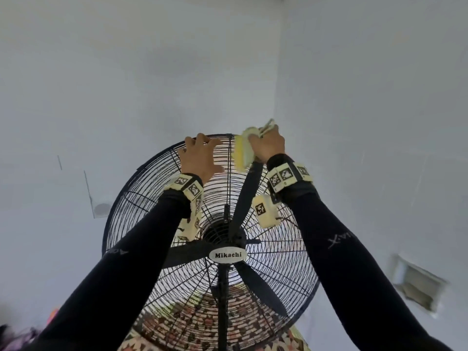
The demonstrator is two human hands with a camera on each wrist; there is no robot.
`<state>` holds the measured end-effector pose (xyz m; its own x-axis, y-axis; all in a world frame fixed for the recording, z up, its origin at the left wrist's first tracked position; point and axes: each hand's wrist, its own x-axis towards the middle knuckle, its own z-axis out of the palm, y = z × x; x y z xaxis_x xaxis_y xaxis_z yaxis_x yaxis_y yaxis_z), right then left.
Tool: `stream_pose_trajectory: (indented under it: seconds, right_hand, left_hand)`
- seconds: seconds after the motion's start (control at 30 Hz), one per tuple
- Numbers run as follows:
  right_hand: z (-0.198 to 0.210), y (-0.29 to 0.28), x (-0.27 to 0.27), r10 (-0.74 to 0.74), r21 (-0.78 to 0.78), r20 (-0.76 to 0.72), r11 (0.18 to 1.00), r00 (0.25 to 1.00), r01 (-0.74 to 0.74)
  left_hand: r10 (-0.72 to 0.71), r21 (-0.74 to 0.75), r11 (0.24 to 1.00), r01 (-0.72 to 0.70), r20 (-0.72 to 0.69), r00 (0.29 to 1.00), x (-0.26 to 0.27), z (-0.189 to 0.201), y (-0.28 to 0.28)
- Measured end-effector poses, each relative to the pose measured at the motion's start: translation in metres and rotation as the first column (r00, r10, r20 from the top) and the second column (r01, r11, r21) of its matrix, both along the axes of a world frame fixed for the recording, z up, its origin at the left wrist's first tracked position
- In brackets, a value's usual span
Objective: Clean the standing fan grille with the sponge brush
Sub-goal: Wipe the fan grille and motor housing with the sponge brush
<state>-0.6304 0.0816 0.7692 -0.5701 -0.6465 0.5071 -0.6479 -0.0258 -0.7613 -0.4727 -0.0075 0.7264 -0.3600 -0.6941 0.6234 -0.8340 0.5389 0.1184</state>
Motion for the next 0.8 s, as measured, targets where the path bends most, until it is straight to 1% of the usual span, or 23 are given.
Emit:
stream_pose_trajectory:
  seconds: [0.03, 0.07, 0.1, 0.13, 0.2, 0.23, 0.27, 0.3, 0.33, 0.37, 0.4, 0.47, 0.5, 0.6, 0.67, 0.7, 0.73, 0.77, 0.8]
  right_hand:
    - [0.001, 0.004, -0.012, -0.092, 0.033, 0.015, 0.995, 0.996, 0.092]
    - [0.001, 0.011, -0.022, -0.188, 0.07, -0.022, 0.98, 0.982, 0.189]
    - [0.0, 0.014, -0.033, -0.247, 0.103, -0.081, 0.962, 0.966, 0.254]
    - [-0.002, 0.017, -0.041, -0.268, 0.121, -0.128, 0.951, 0.955, 0.283]
    - [0.0, 0.016, -0.057, -0.235, 0.064, -0.13, 0.967, 0.963, 0.245]
    - [0.004, 0.017, -0.062, -0.205, -0.004, -0.077, 0.979, 0.976, 0.206]
    - [0.007, 0.019, -0.065, -0.181, -0.09, 0.011, 0.979, 0.983, 0.181]
    - [0.009, 0.021, -0.067, -0.177, -0.151, 0.082, 0.971, 0.981, 0.188]
    - [0.009, 0.02, -0.069, -0.2, -0.175, 0.104, 0.96, 0.974, 0.216]
    - [0.009, 0.019, -0.068, -0.243, -0.17, 0.084, 0.952, 0.966, 0.254]
    - [0.008, 0.015, -0.066, -0.282, -0.145, 0.016, 0.949, 0.959, 0.282]
    - [0.005, 0.005, -0.054, -0.318, -0.058, -0.18, 0.948, 0.931, 0.312]
    - [0.004, -0.001, -0.046, -0.301, -0.011, -0.266, 0.951, 0.916, 0.31]
    - [0.007, -0.016, -0.013, -0.189, 0.112, -0.453, 0.957, 0.871, 0.266]
    - [0.014, -0.025, 0.012, -0.11, 0.081, -0.516, 0.981, 0.849, 0.177]
    - [0.018, -0.028, 0.022, -0.067, 0.038, -0.504, 0.994, 0.861, 0.099]
    - [0.022, -0.031, 0.03, -0.009, -0.003, -0.46, 1.0, 0.888, 0.008]
    - [0.025, -0.034, 0.034, 0.054, -0.033, -0.4, 0.997, 0.915, -0.074]
    - [0.028, -0.034, 0.035, 0.094, -0.056, -0.332, 0.991, 0.939, -0.119]
  left_hand:
    - [0.003, 0.01, 1.0, -0.003, 0.015, 1.0, -0.001, 0.002, 0.002]
    - [0.009, 0.024, 1.0, -0.01, 0.03, 0.999, -0.002, 0.004, 0.006]
    - [0.017, 0.035, 0.999, -0.018, 0.041, 0.999, -0.004, 0.006, 0.009]
    - [0.021, 0.045, 0.999, -0.023, 0.044, 0.999, -0.007, 0.007, 0.011]
    - [0.019, 0.05, 0.999, -0.021, 0.034, 0.999, -0.01, 0.006, 0.015]
    - [0.02, 0.041, 0.999, -0.021, 0.03, 0.999, -0.011, 0.006, 0.015]
    - [0.022, 0.033, 0.999, -0.023, 0.031, 0.999, -0.01, 0.005, 0.015]
    - [0.024, 0.027, 0.999, -0.025, 0.028, 0.999, -0.009, 0.005, 0.015]
    - [0.022, 0.026, 0.999, -0.023, 0.022, 1.0, -0.009, 0.005, 0.015]
    - [0.016, 0.03, 0.999, -0.016, 0.014, 1.0, -0.008, 0.005, 0.015]
    - [0.009, 0.034, 0.999, -0.01, 0.007, 1.0, -0.008, 0.006, 0.015]
    - [-0.001, 0.032, 0.999, 0.001, -0.007, 1.0, -0.008, 0.005, 0.016]
    - [-0.009, 0.025, 1.0, 0.009, -0.015, 1.0, -0.008, 0.003, 0.015]
    - [-0.035, -0.004, 0.999, 0.035, -0.017, 0.999, -0.009, -0.002, 0.015]
    - [-0.018, -0.012, 1.0, 0.018, -0.016, 1.0, -0.008, -0.003, 0.015]
    - [-0.01, -0.018, 1.0, 0.01, -0.015, 1.0, -0.007, -0.004, 0.014]
    - [-0.008, -0.028, 1.0, 0.007, -0.016, 1.0, -0.006, -0.005, 0.013]
    - [-0.011, -0.038, 0.999, 0.01, -0.018, 1.0, -0.005, -0.006, 0.012]
    - [-0.017, -0.042, 0.999, 0.017, -0.019, 1.0, -0.004, -0.007, 0.011]
